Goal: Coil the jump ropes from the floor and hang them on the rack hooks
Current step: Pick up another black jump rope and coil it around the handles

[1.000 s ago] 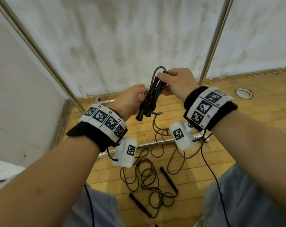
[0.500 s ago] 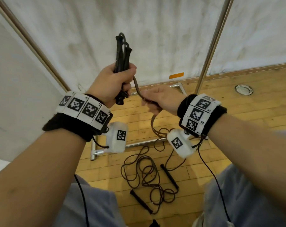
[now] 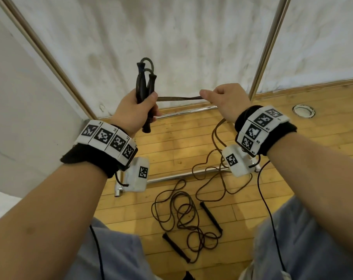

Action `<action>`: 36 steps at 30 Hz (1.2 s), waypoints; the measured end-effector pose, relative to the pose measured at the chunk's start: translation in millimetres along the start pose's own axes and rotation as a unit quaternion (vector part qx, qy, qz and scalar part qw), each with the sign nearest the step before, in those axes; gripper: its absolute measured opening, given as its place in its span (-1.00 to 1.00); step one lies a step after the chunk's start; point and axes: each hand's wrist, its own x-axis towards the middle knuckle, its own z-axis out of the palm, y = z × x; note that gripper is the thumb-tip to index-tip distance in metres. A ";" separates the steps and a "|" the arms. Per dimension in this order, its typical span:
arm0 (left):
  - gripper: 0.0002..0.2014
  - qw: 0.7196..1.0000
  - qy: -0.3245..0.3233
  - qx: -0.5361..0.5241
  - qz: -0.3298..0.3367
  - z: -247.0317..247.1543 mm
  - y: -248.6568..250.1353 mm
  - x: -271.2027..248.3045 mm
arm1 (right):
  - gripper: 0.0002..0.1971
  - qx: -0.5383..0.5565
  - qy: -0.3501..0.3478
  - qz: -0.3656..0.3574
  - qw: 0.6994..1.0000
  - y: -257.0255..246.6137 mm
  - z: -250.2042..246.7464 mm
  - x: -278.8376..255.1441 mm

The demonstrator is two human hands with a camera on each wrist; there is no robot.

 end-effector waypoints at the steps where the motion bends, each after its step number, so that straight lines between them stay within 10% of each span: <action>1: -0.91 1.000 0.004 -0.007 0.001 1.5 0.9 -0.4 | -0.47 -0.020 0.003 -0.002 1.000 4.1 -2.0 2.0; 8: -0.81 0.959 0.076 -0.266 -0.063 -5.4 17.0 9.2 | -0.44 -0.170 -0.189 0.051 0.966 23.5 3.8 -5.1; 11: -0.78 0.936 0.081 -0.334 -0.081 9.5 20.3 7.8 | -0.75 -0.121 -0.263 0.029 0.957 16.9 22.4 -16.1; 14: -0.86 0.931 0.052 -0.353 -0.075 27.4 21.6 5.3 | -0.41 0.038 -0.306 0.010 0.951 -4.4 43.8 -26.4; 19: -0.94 0.937 0.023 -0.346 -0.046 34.9 21.1 4.3 | -0.80 0.120 -0.260 0.002 0.958 -20.7 54.3 -34.7; 26: -0.94 0.981 0.131 -0.138 0.043 21.2 5.0 10.5 | -0.45 0.019 -0.165 -0.050 0.985 -23.3 51.7 -46.2; 36: -0.98 0.997 -0.072 -0.014 -0.026 28.0 -2.9 -0.1 | -0.84 0.044 -0.046 -0.012 0.998 -17.2 39.5 -22.5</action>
